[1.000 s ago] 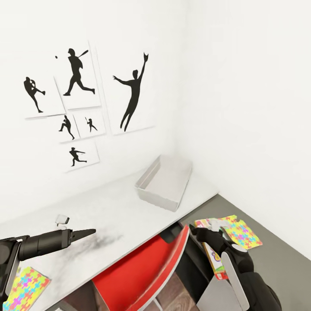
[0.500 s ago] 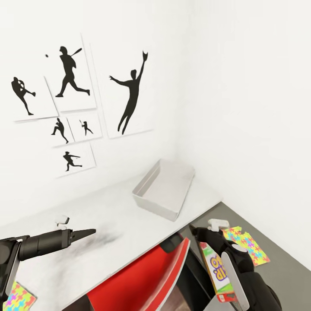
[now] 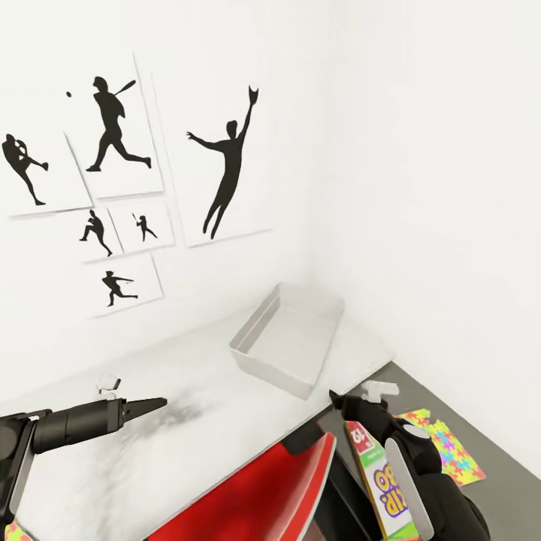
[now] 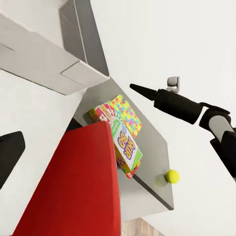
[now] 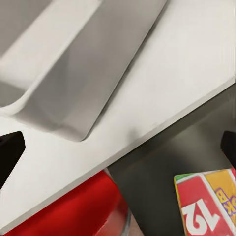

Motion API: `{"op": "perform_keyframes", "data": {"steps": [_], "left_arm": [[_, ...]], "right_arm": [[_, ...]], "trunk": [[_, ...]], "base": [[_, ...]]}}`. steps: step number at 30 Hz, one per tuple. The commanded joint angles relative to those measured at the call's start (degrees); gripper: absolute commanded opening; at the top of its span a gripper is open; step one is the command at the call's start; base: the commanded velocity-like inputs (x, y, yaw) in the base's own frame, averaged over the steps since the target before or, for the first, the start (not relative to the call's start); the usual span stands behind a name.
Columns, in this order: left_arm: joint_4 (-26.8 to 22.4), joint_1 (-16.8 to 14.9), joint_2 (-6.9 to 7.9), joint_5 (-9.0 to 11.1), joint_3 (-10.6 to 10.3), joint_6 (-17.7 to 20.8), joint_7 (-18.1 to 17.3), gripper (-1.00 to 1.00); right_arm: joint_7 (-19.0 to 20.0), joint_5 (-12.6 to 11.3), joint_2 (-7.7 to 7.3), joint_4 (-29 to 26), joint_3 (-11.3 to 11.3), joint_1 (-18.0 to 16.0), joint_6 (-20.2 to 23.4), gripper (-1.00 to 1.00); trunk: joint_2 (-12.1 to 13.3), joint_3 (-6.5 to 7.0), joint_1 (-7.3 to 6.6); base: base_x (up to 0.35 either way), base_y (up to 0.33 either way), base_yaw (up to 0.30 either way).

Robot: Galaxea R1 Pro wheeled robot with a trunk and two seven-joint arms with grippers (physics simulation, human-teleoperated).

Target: Put all the toys in the child's room - the three board games (two on the bed and one on the table), the two jigsaw puzzles on the table, and the tennis ball on the table - inside the toy box on the table in the child's room.

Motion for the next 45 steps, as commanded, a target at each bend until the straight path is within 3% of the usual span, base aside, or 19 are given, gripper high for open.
{"op": "perform_keyframes", "data": {"steps": [1, 45], "left_arm": [[0.0, -0.1, -0.01, -0.5, 0.0, 0.6, -0.5, 1.00], [0.0, -0.1, -0.07, -0.5, 0.0, 0.6, -0.5, 1.00]], "right_arm": [[0.1, 0.0, -0.03, -0.1, 0.0, 0.0, 0.3, 1.00], [0.1, 0.0, -0.10, -0.1, 0.0, 0.0, 0.3, 1.00]], "trunk": [[-0.1, -0.12, 0.05], [-0.1, -0.12, 0.05]], "base": [[0.110, 0.016, 0.110], [0.053, 0.001, 0.024]]}}
